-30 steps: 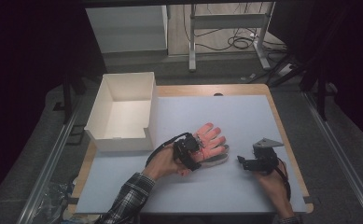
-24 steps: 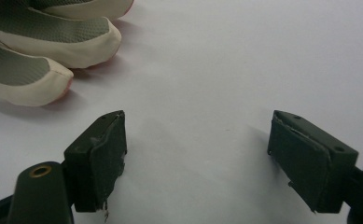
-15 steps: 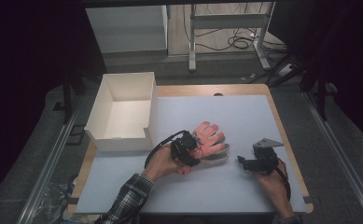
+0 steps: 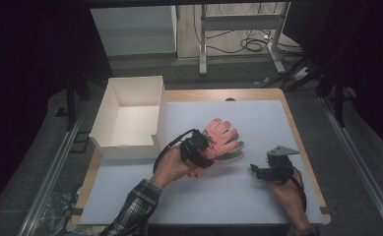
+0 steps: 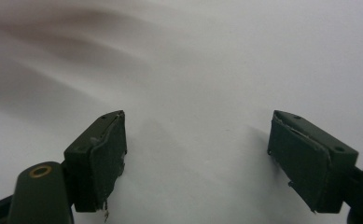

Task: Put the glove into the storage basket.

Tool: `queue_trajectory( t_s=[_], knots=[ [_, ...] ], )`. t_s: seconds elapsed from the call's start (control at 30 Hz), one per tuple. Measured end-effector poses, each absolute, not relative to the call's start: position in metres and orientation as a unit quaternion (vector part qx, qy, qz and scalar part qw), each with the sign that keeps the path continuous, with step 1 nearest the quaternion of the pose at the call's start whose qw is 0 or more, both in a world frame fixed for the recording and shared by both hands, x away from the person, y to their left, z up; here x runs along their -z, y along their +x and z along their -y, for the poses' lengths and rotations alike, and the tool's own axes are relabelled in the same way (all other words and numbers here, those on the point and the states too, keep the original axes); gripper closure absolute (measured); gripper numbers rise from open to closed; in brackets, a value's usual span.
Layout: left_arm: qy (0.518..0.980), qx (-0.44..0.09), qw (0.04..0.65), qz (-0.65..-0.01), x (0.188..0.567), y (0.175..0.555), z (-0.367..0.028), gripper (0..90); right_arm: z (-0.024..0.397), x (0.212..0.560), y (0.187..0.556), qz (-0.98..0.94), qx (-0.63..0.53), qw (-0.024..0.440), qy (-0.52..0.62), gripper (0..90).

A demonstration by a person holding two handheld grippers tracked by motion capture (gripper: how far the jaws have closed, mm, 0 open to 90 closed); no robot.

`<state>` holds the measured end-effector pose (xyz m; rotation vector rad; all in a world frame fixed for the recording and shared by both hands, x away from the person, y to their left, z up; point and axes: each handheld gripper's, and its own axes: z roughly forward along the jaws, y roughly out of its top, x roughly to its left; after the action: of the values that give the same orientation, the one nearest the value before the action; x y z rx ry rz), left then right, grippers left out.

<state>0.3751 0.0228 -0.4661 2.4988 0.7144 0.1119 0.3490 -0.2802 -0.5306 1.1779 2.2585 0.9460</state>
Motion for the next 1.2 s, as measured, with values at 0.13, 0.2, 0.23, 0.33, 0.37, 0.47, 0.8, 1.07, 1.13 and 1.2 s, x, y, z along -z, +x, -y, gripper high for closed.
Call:
queue_trajectory(
  t_s=[0.13,0.2,0.23,0.33,0.37,0.47,0.8,1.07,1.13,1.2],
  knots=[
    [0.919,-0.055,0.269,-0.282,0.452,0.383,-0.024,46.6,0.280,0.531,0.349,-0.812,-0.340,0.209,0.426,19.8],
    [0.917,-0.058,0.270,-0.289,0.446,0.387,-0.025,46.5,0.280,0.531,0.349,-0.812,-0.340,0.210,0.425,19.8],
    [0.915,-0.060,0.271,-0.295,0.444,0.389,-0.025,46.5,0.280,0.531,0.349,-0.812,-0.341,0.210,0.425,19.8],
    [0.910,-0.066,0.271,-0.307,0.435,0.394,-0.026,46.3,0.280,0.531,0.349,-0.811,-0.341,0.209,0.426,19.8],
    [0.909,-0.068,0.271,-0.310,0.432,0.396,-0.026,46.3,0.280,0.531,0.349,-0.812,-0.341,0.210,0.425,19.8],
    [0.905,-0.075,0.270,-0.320,0.425,0.403,-0.027,46.1,0.280,0.531,0.348,-0.812,-0.341,0.210,0.425,19.8],
    [0.888,-0.094,0.270,-0.361,0.397,0.427,-0.043,45.8,0.280,0.531,0.348,-0.812,-0.341,0.210,0.425,19.8],
    [0.870,-0.109,0.266,-0.400,0.377,0.445,-0.060,45.8,0.280,0.531,0.348,-0.812,-0.341,0.210,0.425,19.8],
    [0.870,-0.111,0.264,-0.402,0.375,0.446,-0.062,45.8,0.280,0.531,0.348,-0.812,-0.341,0.210,0.425,19.8],
    [0.864,-0.116,0.264,-0.413,0.367,0.451,-0.068,45.8,0.280,0.531,0.348,-0.812,-0.341,0.210,0.425,19.8]
  ],
)
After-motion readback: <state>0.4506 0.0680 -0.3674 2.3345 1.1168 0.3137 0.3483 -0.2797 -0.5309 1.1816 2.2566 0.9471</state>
